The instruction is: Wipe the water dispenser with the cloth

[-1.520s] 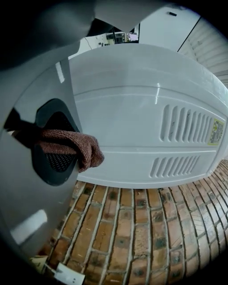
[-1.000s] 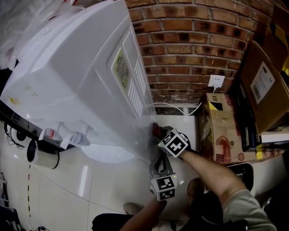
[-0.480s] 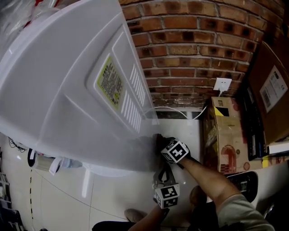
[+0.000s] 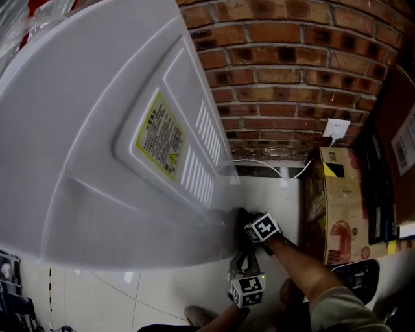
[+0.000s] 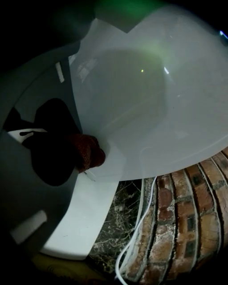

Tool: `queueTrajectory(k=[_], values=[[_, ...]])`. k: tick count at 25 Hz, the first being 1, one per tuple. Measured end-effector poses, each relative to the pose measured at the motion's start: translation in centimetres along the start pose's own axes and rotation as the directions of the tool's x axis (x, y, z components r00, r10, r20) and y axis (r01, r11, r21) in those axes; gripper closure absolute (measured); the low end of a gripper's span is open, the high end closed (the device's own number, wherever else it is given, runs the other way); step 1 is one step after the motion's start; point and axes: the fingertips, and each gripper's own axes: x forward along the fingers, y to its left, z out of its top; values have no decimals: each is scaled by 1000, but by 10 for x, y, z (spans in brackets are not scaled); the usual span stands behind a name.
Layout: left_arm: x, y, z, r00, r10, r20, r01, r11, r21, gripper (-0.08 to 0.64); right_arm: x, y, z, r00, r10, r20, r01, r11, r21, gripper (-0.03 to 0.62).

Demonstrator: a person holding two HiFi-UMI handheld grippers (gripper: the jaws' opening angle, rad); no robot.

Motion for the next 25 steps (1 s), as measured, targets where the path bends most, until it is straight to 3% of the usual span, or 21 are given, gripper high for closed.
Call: queueTrajectory(k=[4, 8, 13, 16, 20, 25], values=[[-8, 0, 20, 1000, -6, 12, 6, 999, -40, 560, -32, 11, 14, 998, 30, 57, -31, 999, 18, 538], [-23, -2, 88, 994, -14, 111, 19, 999, -40, 560, -113, 10, 74, 974, -6, 228, 5, 1000, 4, 538], [-70, -3, 187, 978, -54, 200, 63, 997, -41, 560, -249, 50, 171, 873, 11, 487, 52, 992, -116, 538], [-108, -2, 253, 955, -60, 290, 65, 998, -8, 560, -322, 83, 228, 803, 28, 595, 111, 974, -195, 538], [-156, 7, 336, 910, -40, 412, 29, 999, 34, 560, -405, 121, 296, 707, 50, 705, 198, 943, -266, 538], [-220, 20, 423, 834, 3, 552, -41, 998, 57, 560, -475, 149, 365, 625, 47, 779, 294, 910, -291, 538]])
